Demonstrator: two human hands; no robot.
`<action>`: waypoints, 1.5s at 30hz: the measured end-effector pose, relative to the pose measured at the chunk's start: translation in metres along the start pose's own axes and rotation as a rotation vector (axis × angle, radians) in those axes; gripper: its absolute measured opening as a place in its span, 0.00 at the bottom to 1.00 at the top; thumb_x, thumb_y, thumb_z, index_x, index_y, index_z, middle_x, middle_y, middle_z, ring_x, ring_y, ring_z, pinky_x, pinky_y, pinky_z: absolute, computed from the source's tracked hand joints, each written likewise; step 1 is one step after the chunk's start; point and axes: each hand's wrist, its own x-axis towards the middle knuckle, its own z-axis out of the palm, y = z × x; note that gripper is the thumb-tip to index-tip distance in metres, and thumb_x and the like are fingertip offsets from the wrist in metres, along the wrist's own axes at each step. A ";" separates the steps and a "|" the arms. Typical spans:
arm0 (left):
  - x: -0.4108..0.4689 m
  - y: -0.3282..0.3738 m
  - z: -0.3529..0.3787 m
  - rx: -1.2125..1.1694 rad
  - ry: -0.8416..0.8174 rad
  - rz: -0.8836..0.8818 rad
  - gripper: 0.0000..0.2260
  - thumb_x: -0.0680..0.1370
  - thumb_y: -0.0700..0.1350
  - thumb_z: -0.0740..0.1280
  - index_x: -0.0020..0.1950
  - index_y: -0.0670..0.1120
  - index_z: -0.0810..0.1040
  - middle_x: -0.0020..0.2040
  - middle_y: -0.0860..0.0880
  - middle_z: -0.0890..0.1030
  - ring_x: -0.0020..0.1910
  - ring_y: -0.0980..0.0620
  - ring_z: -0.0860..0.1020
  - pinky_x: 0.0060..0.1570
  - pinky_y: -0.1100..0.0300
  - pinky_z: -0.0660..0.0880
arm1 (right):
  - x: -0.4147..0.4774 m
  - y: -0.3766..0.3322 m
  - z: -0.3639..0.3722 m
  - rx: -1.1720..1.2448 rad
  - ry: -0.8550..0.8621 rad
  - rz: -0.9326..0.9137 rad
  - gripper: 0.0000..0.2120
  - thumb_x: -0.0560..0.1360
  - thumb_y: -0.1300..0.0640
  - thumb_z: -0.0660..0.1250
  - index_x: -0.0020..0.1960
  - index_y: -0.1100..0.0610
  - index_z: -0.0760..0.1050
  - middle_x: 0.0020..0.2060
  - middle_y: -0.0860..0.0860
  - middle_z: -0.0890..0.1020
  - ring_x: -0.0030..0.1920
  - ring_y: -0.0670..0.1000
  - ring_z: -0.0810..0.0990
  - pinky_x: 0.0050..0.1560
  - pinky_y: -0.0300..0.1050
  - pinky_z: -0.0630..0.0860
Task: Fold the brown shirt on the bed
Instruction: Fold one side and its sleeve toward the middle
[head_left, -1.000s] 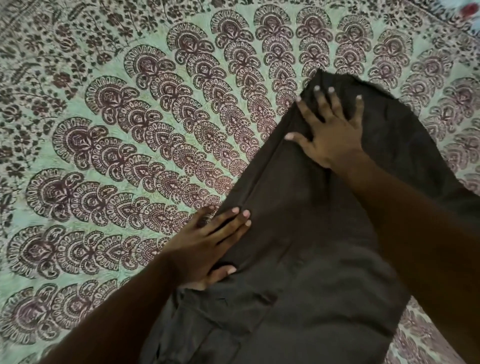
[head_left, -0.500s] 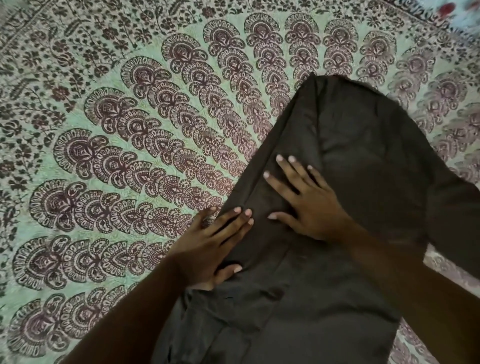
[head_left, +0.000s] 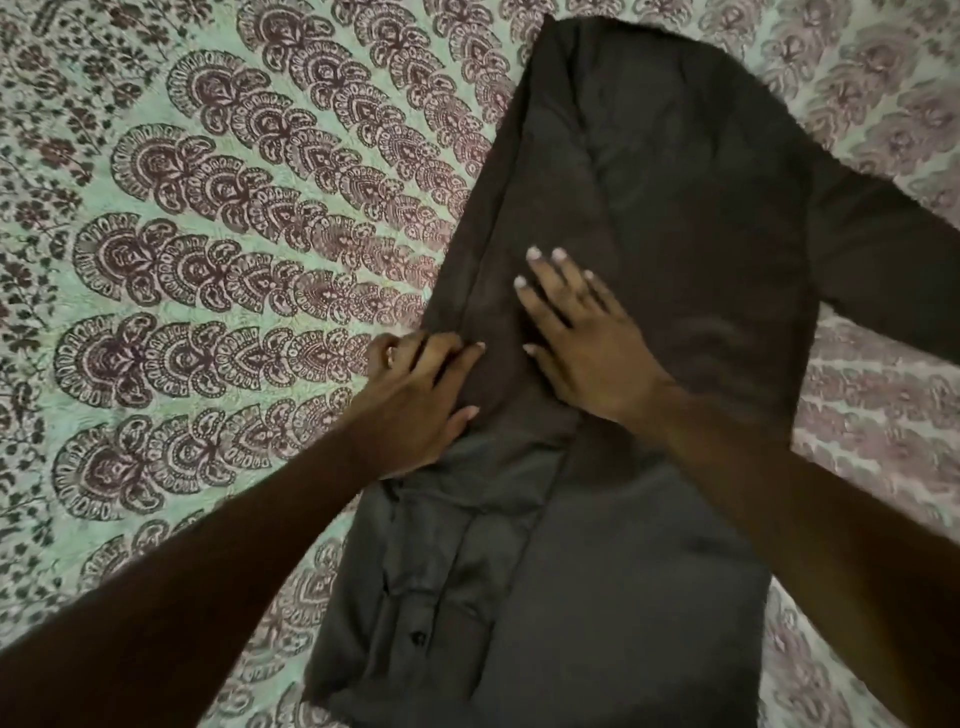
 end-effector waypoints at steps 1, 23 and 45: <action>-0.009 0.004 -0.001 -0.003 0.043 0.058 0.28 0.80 0.61 0.59 0.72 0.45 0.74 0.64 0.44 0.74 0.60 0.40 0.76 0.58 0.41 0.68 | -0.014 -0.014 0.004 0.019 -0.023 0.002 0.30 0.84 0.45 0.54 0.82 0.57 0.59 0.84 0.57 0.53 0.84 0.58 0.51 0.80 0.58 0.58; -0.062 0.046 -0.044 0.144 -0.620 0.108 0.69 0.63 0.77 0.71 0.81 0.41 0.31 0.82 0.41 0.32 0.82 0.41 0.36 0.78 0.32 0.45 | -0.205 -0.194 -0.002 0.267 -0.128 0.114 0.44 0.79 0.27 0.55 0.84 0.55 0.56 0.84 0.57 0.52 0.84 0.60 0.50 0.78 0.67 0.59; 0.246 0.328 -0.047 -0.237 -0.322 0.241 0.40 0.77 0.50 0.72 0.83 0.45 0.54 0.84 0.45 0.55 0.81 0.42 0.58 0.76 0.43 0.65 | -0.313 0.200 -0.085 0.837 0.762 1.148 0.13 0.80 0.57 0.69 0.64 0.56 0.79 0.59 0.48 0.82 0.58 0.48 0.82 0.54 0.50 0.83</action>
